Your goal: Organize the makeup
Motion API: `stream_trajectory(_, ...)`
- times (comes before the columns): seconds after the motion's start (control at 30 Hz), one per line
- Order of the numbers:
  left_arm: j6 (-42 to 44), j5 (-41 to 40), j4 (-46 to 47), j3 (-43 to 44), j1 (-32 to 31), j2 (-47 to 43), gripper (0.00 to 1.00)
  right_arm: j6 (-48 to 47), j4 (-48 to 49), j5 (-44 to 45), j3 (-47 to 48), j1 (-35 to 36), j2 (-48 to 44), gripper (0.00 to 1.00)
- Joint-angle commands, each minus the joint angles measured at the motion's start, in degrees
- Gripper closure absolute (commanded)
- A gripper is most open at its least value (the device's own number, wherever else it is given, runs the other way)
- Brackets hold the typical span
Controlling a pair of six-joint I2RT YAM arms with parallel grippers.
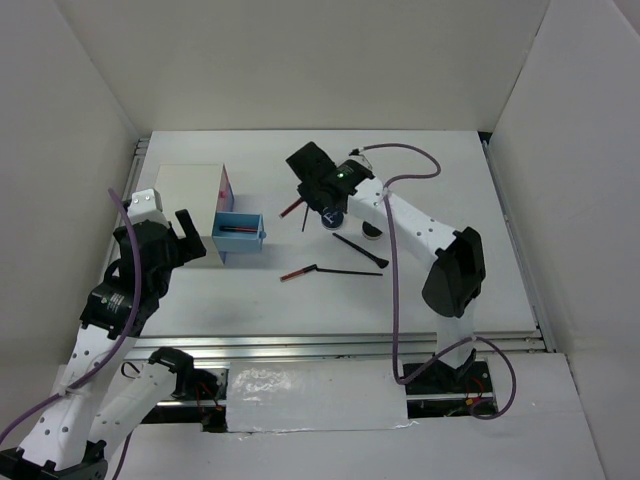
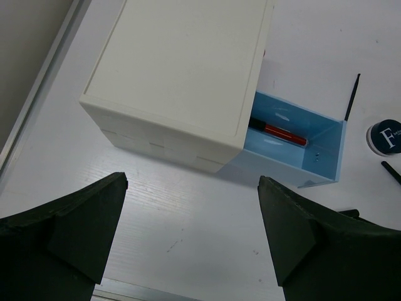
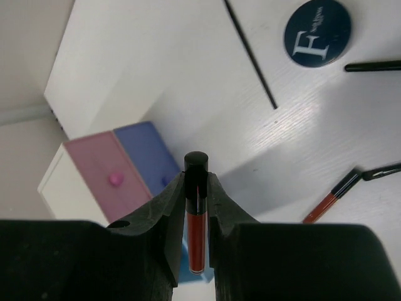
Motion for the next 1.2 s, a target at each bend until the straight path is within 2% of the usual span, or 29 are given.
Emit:
stream_trajectory(0.0, -0.7, -1.3, 0.8, 0.1, -0.4, -0.3, 0.01, -2.6, 2.0, 5.4, 3.0, 3.7, -0.4, 1.00)
stream_trajectory(0.13, -0.7, -1.3, 0.8, -0.1, -0.4, -0.5, 0.01, -7.7, 5.0, 9.1, 8.3, 7.3, 2.3, 1.00)
stream_trajectory(0.23, -0.6, -1.2, 0.9, -0.1, -0.4, -0.4, 0.01, -4.0, 1.1, 13.9, 12.2, 9.0, 4.5, 1.00)
stream_trajectory(0.4, -0.8, -1.5, 0.7, 0.0, -0.4, -0.5, 0.01, 4.6, 0.2, 15.7, 13.9, 10.2, 6.6, 1.00)
stream_trajectory(0.53, -2.0, -5.6, -0.4, 0.4, -0.4, -0.5, 0.01, 10.0, -2.7, 17.5, 17.2, 11.6, 9.5, 1.00)
stream_trajectory(0.7, -4.4, -9.8, -2.5, 1.1, -0.4, -0.8, 0.01, 10.1, -0.9, 18.1, 20.8, 13.1, 13.9, 1.00)
stream_trajectory(0.97, -8.1, -16.2, -5.0, 1.7, -0.3, -4.0, 0.01, 10.7, 2.0, 18.2, 21.4, 15.0, 16.5, 1.00)
stream_trajectory(1.17, -7.4, -15.5, -4.5, 1.5, -0.2, -3.9, 0.01, 10.9, 2.5, 19.6, 23.5, 15.8, 18.6, 1.00)
